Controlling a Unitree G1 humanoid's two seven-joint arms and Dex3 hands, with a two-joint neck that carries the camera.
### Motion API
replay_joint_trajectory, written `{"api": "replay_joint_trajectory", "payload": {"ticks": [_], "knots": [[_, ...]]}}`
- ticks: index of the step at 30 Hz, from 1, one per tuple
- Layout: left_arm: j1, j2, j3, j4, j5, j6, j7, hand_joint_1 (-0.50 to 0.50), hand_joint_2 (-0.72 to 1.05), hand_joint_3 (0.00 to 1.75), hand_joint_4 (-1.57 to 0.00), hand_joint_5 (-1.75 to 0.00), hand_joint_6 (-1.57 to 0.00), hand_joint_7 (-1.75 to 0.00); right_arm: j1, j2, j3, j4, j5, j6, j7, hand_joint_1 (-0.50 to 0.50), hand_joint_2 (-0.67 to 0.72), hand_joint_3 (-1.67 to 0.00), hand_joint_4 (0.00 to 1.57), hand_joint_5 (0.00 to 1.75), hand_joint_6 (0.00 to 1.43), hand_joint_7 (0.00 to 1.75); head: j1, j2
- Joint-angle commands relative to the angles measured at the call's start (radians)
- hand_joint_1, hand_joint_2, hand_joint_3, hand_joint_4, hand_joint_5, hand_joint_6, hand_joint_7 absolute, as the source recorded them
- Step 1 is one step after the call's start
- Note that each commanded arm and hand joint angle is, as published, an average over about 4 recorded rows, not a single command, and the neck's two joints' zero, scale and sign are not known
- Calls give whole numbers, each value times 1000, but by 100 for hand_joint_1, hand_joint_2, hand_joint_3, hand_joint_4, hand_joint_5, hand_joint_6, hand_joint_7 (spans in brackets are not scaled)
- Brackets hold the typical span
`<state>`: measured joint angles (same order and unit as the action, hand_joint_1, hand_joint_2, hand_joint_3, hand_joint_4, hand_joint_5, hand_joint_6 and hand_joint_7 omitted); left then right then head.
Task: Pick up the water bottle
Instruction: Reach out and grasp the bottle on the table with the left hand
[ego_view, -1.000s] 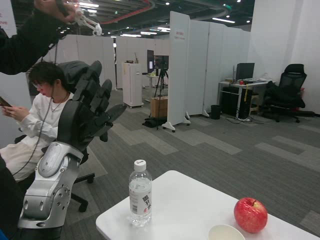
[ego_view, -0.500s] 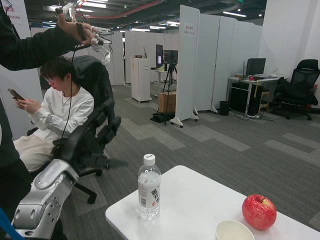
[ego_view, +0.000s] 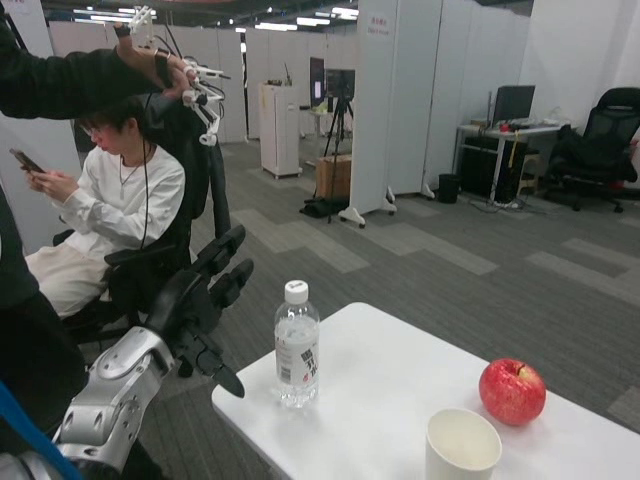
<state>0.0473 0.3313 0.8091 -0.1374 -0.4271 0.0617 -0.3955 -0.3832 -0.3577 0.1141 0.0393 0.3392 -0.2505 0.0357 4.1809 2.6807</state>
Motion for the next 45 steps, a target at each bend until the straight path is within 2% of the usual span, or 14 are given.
{"api": "replay_joint_trajectory", "payload": {"ticks": [1, 7, 13, 29, 37, 45], "knots": [[-7, 1, -33, 60, 18, -22, -10, -50, -37, 9, 0, -10, 0, 0, 0, 8, 11, 5, 8, -13, -3, -46, -29, 0, 0, 0, 0, 0, -3, -10], [-37, 18, -87, 151, 56, -36, -28, -50, -28, 9, 0, -10, 0, 0, 4, 9, 16, 5, 8, -12, -3, -46, -27, 0, 0, 0, 0, 0, -10, -37], [-89, 45, -152, 254, 107, -48, -44, -50, -28, 9, 0, -10, 0, 0, 7, 6, 33, 5, 14, -12, -3, -46, -26, 0, 0, 0, 0, 0, -18, -47], [-239, 120, -320, 483, 107, -57, -63, -50, -28, 9, 0, -10, 0, 0, 15, 3, 42, 6, 20, -12, -3, -46, -24, 0, 0, 0, 0, 0, -54, -68], [-284, 147, -387, 549, 98, -57, -64, -50, -28, 9, 0, -10, 0, 0, 13, 5, 46, 16, 20, -12, -3, -46, -24, 0, 0, 0, 0, 0, -59, -76], [-313, 158, -398, 615, 60, -57, -65, -50, -28, 9, 0, -10, 0, 0, 13, 5, 50, 25, 22, -12, -3, -46, -26, 0, 0, 0, 0, 0, -60, -80]]}}
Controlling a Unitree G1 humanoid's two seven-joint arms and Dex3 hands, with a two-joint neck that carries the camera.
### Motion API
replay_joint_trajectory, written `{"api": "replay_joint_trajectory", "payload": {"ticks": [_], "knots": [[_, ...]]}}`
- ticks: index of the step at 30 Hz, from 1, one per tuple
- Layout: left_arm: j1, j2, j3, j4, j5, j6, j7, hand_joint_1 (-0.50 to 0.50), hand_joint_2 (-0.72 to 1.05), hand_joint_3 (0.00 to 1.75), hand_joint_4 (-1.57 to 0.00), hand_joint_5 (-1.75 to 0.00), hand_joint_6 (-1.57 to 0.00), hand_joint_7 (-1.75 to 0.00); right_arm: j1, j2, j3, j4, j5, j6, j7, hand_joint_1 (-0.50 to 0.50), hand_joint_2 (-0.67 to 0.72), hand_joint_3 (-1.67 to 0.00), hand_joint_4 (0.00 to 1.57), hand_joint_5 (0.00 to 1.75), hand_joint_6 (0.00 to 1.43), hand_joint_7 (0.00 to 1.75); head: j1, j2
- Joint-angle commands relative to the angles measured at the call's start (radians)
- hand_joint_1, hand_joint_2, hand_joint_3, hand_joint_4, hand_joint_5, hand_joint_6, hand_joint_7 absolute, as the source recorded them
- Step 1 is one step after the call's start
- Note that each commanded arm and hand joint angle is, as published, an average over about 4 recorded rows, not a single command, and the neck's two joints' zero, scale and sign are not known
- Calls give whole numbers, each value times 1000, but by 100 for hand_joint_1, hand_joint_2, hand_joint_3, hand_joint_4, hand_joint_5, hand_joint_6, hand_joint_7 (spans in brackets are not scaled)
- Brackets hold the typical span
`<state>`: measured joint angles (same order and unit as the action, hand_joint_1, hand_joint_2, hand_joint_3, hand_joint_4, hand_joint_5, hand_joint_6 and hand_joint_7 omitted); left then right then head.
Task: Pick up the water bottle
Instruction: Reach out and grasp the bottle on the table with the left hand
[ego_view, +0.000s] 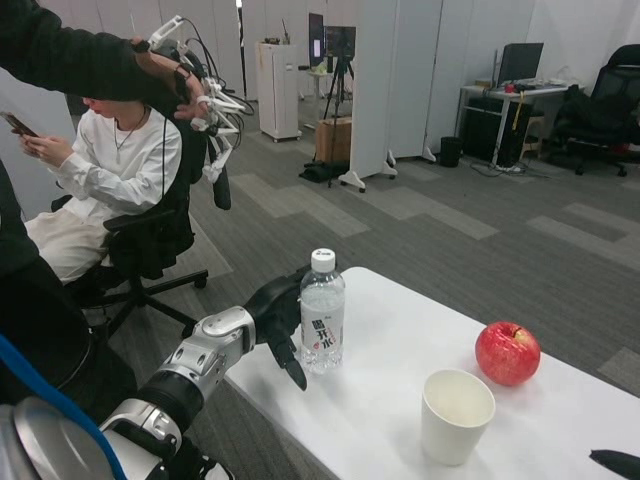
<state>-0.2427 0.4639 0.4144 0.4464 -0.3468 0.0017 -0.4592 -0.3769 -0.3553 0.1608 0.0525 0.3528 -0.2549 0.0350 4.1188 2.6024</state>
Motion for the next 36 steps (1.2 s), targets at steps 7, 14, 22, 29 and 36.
{"api": "replay_joint_trajectory", "payload": {"ticks": [7, 14, 22, 29, 36], "knots": [[-80, 45, -22, 107, -19, 2, -1, -50, -28, 9, 0, -8, 0, 0, 3, 0, 11, 20, 10, -8, -3, -46, -26, 0, 0, 0, 0, 0, -1, -6], [-132, 65, -88, 155, -28, -9, -1, -50, -28, 9, 0, -10, 0, 0, 5, 6, 16, 15, 10, -9, -3, -46, -27, 0, 0, 0, 0, 0, -15, -14], [-135, 65, -124, 153, -34, -9, -5, -50, -28, 9, 0, -3, 0, 0, 12, 9, 16, 9, 9, -8, -3, -46, -29, 0, 0, 0, 0, 0, -20, -16], [-120, 55, -131, 146, -47, -7, -10, -50, -21, 9, 0, 0, 0, 0, 12, 9, 17, 9, 10, -9, -3, -46, -29, 0, 0, 0, 0, 0, -21, -12], [-118, 49, -149, 147, -186, -1, -13, -50, 14, 9, 0, 0, 0, -2, 14, 9, 17, 9, 12, -14, -3, -46, -29, 0, 0, 0, 0, 0, -28, -7]]}}
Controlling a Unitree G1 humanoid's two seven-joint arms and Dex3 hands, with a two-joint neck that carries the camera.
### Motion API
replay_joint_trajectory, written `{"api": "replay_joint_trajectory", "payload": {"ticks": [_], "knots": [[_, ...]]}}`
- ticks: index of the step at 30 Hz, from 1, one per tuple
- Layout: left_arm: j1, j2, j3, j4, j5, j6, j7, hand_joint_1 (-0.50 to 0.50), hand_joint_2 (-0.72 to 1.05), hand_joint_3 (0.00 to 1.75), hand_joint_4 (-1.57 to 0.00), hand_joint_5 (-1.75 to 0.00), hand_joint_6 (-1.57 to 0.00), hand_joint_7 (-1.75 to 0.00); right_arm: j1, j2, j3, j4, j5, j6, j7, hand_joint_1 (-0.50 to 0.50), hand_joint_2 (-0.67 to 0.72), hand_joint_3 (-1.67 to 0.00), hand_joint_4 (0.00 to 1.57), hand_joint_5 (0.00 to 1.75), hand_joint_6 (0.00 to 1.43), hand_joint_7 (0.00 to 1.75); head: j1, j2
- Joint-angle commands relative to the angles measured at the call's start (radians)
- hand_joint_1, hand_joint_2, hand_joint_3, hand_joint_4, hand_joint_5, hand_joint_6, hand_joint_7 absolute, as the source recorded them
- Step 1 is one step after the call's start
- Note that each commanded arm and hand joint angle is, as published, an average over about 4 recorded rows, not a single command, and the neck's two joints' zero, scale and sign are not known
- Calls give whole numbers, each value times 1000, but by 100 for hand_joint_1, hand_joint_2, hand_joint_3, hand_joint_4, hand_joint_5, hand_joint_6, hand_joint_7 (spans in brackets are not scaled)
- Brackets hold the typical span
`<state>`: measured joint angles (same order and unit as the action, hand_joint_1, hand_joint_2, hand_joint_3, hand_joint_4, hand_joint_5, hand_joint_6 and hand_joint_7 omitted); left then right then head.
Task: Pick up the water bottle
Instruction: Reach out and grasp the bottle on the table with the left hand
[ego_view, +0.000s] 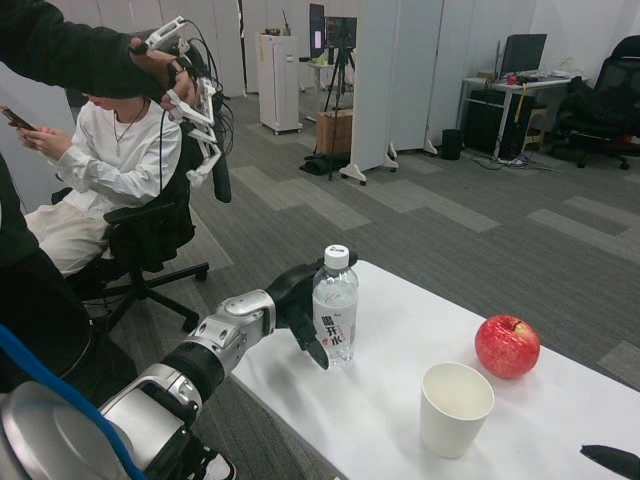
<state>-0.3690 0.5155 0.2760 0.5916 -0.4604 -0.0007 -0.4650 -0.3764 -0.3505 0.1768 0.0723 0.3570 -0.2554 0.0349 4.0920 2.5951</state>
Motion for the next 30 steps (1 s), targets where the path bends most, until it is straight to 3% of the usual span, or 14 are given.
{"api": "replay_joint_trajectory", "payload": {"ticks": [1, 3, 5, 6, 9, 11, 12, 15, 16, 19, 26, 30], "knots": [[8, -3, -11, 2, -76, 3, -7, -50, 21, 9, 0, 0, 0, -3, 14, 4, 1, -11, 8, -13, -3, -46, -29, 0, 0, 0, 0, 0, -1, 0], [8, -5, -11, 3, -82, 10, -8, -50, 43, 9, 0, -5, -3, -10, 16, 4, 0, -11, 9, -14, -3, -46, -29, 0, 0, 0, 0, 0, -5, 0], [5, -5, -11, 4, -76, 17, -14, -50, 69, 4, -1, -10, -18, -23, 16, 4, 0, -11, 10, -15, -3, -46, -29, 0, 0, 0, 0, 0, -9, 1], [2, -4, -12, 4, -65, 19, -23, -50, 74, 2, -2, -10, -27, -28, 16, 4, 0, -11, 11, -16, -3, -46, -29, 0, 0, 0, 0, 0, -13, 1], [-8, 1, -17, 4, -24, 30, -55, -50, 85, 4, -11, -10, -67, -54, 17, 4, 0, -10, 12, -17, -3, -46, -29, 0, 0, 0, 0, 0, -15, 0], [-13, 4, -21, 6, -11, 37, -71, -42, 87, 4, -22, -21, -93, -77, 17, 5, 0, -9, 13, -19, -3, -46, -29, 0, 0, 0, 0, 0, -15, 1], [-15, 5, -23, 7, -6, 41, -77, -38, 87, 2, -30, -28, -103, -87, 18, 5, 0, -9, 13, -19, -3, -46, -27, 0, 0, 0, 0, 0, -17, 0], [-18, 6, -26, 5, 19, 51, -89, -28, 87, 4, -79, -77, -130, -124, 21, 5, 0, -10, 14, -21, -3, -46, -26, 0, 0, 0, 0, 0, -21, -3], [-18, 6, -26, 5, 27, 52, -93, -25, 87, 4, -93, -90, -133, -131, 22, 5, 0, -10, 14, -22, -3, -46, -27, 0, 0, 0, 0, 0, -21, -4], [-20, 8, -26, 4, 45, 59, -107, -19, 87, 0, -103, -92, -135, -133, 25, 5, -1, -12, 15, -25, -5, -46, -29, 0, 0, 0, 0, 0, -24, -2], [-23, 13, -22, -12, 57, 62, -118, -12, 87, 0, -109, -113, -134, -140, 30, 5, -2, -15, 17, -27, -6, -47, -29, 0, 0, 0, 0, 0, -25, -2], [-24, 14, -14, -37, 53, 59, -117, -12, 87, 0, -113, -113, -134, -140, 30, 5, 0, -16, 17, -27, -7, -46, -29, 0, 0, 0, 0, 0, -25, -2]]}}
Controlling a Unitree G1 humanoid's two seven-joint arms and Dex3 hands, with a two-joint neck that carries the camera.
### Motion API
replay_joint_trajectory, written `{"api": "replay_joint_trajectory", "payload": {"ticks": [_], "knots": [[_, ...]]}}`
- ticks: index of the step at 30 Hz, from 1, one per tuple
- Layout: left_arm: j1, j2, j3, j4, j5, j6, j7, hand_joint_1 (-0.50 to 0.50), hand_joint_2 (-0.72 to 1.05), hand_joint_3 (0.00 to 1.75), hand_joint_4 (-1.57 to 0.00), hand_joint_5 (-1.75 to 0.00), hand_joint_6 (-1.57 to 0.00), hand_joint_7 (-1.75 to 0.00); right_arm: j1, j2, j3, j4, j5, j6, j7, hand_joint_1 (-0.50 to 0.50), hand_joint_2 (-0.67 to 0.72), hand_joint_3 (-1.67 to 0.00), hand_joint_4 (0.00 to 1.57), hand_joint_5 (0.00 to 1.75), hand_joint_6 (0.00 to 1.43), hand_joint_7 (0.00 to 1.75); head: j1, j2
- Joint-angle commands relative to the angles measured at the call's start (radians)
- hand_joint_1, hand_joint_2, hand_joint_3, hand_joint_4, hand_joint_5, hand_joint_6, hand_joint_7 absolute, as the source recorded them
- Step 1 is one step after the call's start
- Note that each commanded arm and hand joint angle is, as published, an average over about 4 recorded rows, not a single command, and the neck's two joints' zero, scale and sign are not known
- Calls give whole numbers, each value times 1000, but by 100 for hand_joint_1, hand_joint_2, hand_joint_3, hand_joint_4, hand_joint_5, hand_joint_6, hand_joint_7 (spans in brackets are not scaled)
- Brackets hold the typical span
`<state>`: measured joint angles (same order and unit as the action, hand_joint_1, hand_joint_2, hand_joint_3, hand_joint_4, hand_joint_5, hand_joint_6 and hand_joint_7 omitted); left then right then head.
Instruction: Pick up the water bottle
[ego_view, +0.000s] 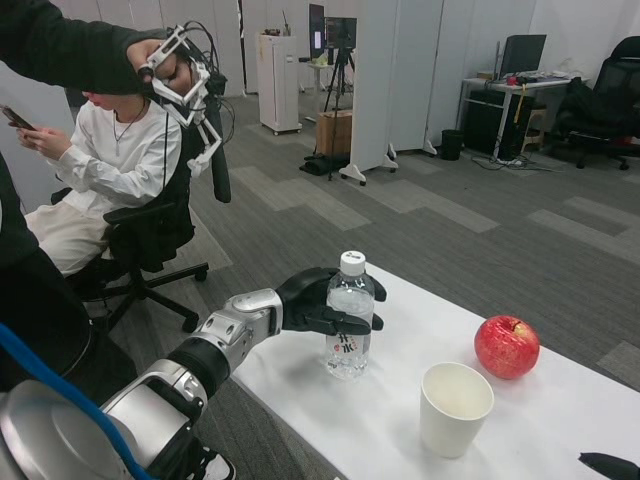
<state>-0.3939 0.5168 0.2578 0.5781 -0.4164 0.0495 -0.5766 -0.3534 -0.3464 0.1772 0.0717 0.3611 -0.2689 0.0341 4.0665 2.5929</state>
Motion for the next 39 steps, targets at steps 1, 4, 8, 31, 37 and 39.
{"api": "replay_joint_trajectory", "payload": {"ticks": [1, 4, 8, 31, 37, 39], "knots": [[0, 12, 7, -32, 8, 8, -4, -11, 87, 0, -114, -113, -134, -140, 7, 1, -1, -15, 13, -13, -7, -46, -29, 0, 0, 0, 0, 0, 0, 0], [-4, 13, 10, -57, 5, 5, -3, -10, 87, 0, -116, -113, -134, -140, 7, 1, -1, -13, 13, -13, -7, -46, -29, 0, 0, 0, 0, 0, -76, -10], [-21, 16, 11, -112, 1, 5, -3, -10, 87, 2, -116, -113, -134, -140, 7, 1, 1, -13, 13, -13, -7, -47, -29, 0, 0, 0, 0, 0, -173, -17], [-154, -4, -88, -234, 97, 35, -6, -12, 87, 4, -127, -141, -134, -147, 1, -4, 0, -22, 75, 0, 86, -46, -22, 0, 0, 0, 0, 0, -862, -41], [-167, -6, -89, -250, 116, 40, -6, -11, 87, 0, -126, -144, -134, -147, 1, -5, 3, -42, 78, 8, 110, -46, -22, 0, 0, 0, 0, 0, -858, -13], [-171, -6, -88, -266, 130, 50, -6, -12, 87, 0, -126, -144, -134, -147, 1, -6, 5, -47, 78, 10, 112, -46, -22, 0, 0, 0, 0, 0, -852, -6]]}}
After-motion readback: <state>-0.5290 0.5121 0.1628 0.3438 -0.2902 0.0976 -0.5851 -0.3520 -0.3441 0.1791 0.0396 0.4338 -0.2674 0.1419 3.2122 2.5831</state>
